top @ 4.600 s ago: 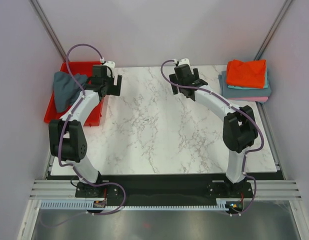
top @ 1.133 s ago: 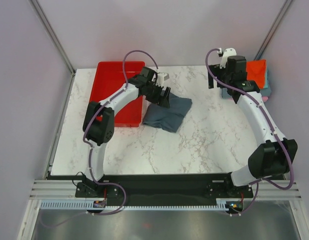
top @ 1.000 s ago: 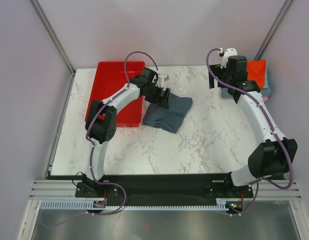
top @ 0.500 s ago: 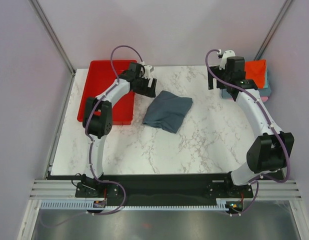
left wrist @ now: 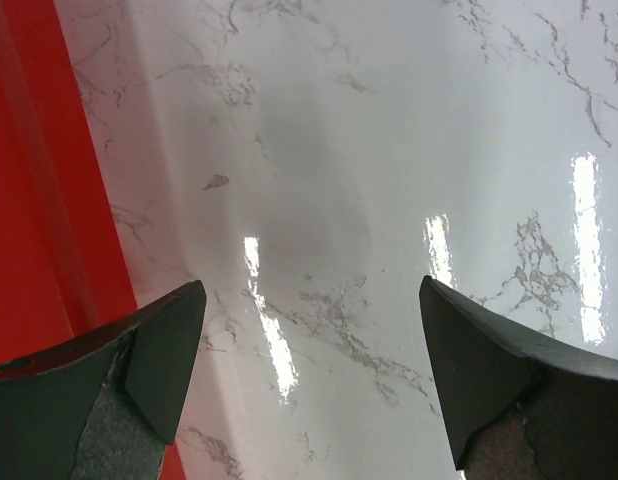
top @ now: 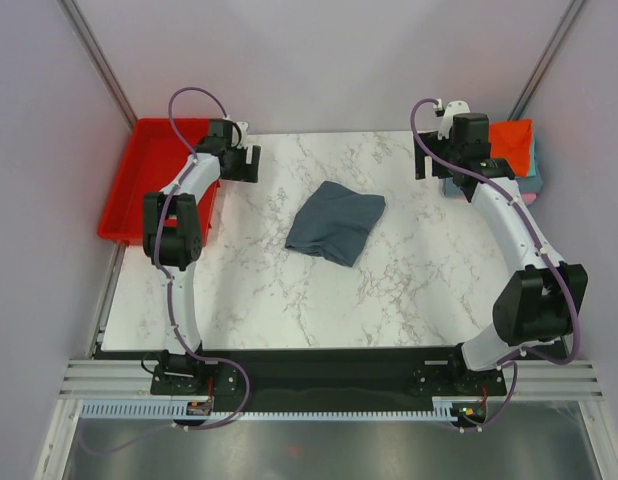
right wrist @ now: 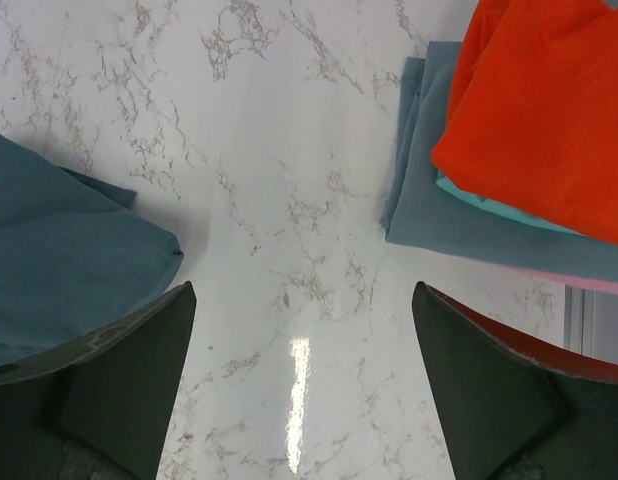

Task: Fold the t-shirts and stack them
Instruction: Move the tshirt to the center of the board

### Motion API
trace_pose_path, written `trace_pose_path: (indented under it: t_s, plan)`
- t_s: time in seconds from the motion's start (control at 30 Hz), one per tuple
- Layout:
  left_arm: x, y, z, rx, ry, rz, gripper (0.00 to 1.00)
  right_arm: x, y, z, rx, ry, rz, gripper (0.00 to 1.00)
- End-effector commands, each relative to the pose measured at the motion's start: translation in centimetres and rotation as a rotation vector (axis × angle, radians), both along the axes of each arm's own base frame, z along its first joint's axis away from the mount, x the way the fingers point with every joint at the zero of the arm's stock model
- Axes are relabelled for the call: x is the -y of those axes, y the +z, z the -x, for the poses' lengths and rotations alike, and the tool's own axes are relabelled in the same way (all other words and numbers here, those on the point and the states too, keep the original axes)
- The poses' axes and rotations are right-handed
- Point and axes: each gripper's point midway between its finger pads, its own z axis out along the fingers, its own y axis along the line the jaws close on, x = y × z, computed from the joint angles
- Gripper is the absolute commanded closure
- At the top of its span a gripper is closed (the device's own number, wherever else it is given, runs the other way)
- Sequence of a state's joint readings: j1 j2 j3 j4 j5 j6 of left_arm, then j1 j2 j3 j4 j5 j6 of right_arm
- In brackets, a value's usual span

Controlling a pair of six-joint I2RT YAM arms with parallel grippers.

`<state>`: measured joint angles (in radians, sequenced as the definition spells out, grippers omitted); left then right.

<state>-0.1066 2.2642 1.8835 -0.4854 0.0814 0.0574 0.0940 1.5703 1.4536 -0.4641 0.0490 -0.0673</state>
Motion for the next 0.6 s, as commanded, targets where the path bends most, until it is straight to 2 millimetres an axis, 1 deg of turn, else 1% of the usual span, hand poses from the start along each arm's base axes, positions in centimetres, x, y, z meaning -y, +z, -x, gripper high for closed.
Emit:
trace_pose_path:
  t_s: [0.0, 0.07, 0.13, 0.17, 0.2, 0.23, 0.27, 0.3, 0.33, 0.37, 0.4, 0.43, 0.47, 0.5, 0.53, 0.57]
  plan:
    - [-2.2, 1.3, -0.9, 0.056, 0.018, -0.075, 0.05, -0.2, 1.2, -0.3, 0.042, 0.004, -0.027, 0.02]
    - [-3.3, 1.6, -1.0, 0.063, 0.034, -0.093, 0.05, -0.1, 1.3, -0.2, 0.042, 0.0, -0.028, 0.02]
    - [-3.1, 2.7, -0.9, 0.077, 0.008, -0.098, 0.04, -0.2, 1.3, -0.1, 0.044, 0.002, -0.027, 0.02]
    - [-2.1, 3.4, -0.7, 0.083, -0.038, -0.072, 0.04, 0.1, 1.4, -0.1, 0.046, -0.004, -0.024, 0.02]
    - [-0.4, 4.5, -0.4, 0.096, -0.084, -0.048, 0.04, 0.2, 2.0, -0.1, 0.061, -0.011, -0.022, 0.02]
    - [1.1, 7.3, 0.2, 0.13, -0.131, -0.021, 0.04, 0.7, 2.5, -0.1, 0.072, -0.034, -0.005, 0.02]
    - [4.4, 9.2, 1.0, 0.162, -0.219, 0.004, 0.04, 1.1, 3.3, -0.1, 0.09, -0.049, 0.003, 0.02]
    - [6.1, 11.4, 1.4, 0.205, -0.252, 0.002, 0.04, 1.3, 4.5, 0.0, 0.119, -0.048, 0.021, 0.02]
    - [7.3, 15.2, 2.1, 0.283, -0.274, -0.015, 0.04, 1.0, 4.9, 0.1, 0.125, -0.025, 0.018, 0.02]
    - [8.8, 17.2, 2.6, 0.326, -0.297, -0.021, 0.04, 0.9, 5.2, 0.3, 0.126, -0.01, 0.017, 0.02]
    - [11.7, 19.8, 3.5, 0.385, -0.343, -0.02, 0.04, 0.5, 5.3, 0.6, 0.121, 0.009, 0.007, 0.02]
    - [12.6, 21.6, 4.2, 0.42, -0.342, -0.021, 0.04, 0.0, 5.3, 0.9, 0.115, 0.026, -0.013, 0.02]
    - [13.4, 24.4, 5.2, 0.473, -0.341, -0.001, 0.04, -1.3, 5.6, 1.1, 0.113, 0.084, -0.054, 0.02]
    - [14.4, 26.5, 6.2, 0.508, -0.343, 0.027, 0.04, -1.7, 6.9, 1.4, 0.137, 0.103, -0.078, 0.02]
    - [14.5, 27.7, 6.9, 0.51, -0.288, 0.086, 0.03, -2.3, 7.9, 1.5, 0.158, 0.115, -0.103, 0.02]
    - [14.0, 30.5, 8.3, 0.548, -0.254, 0.134, 0.03, -2.8, 8.8, 1.6, 0.18, 0.113, -0.151, 0.02]
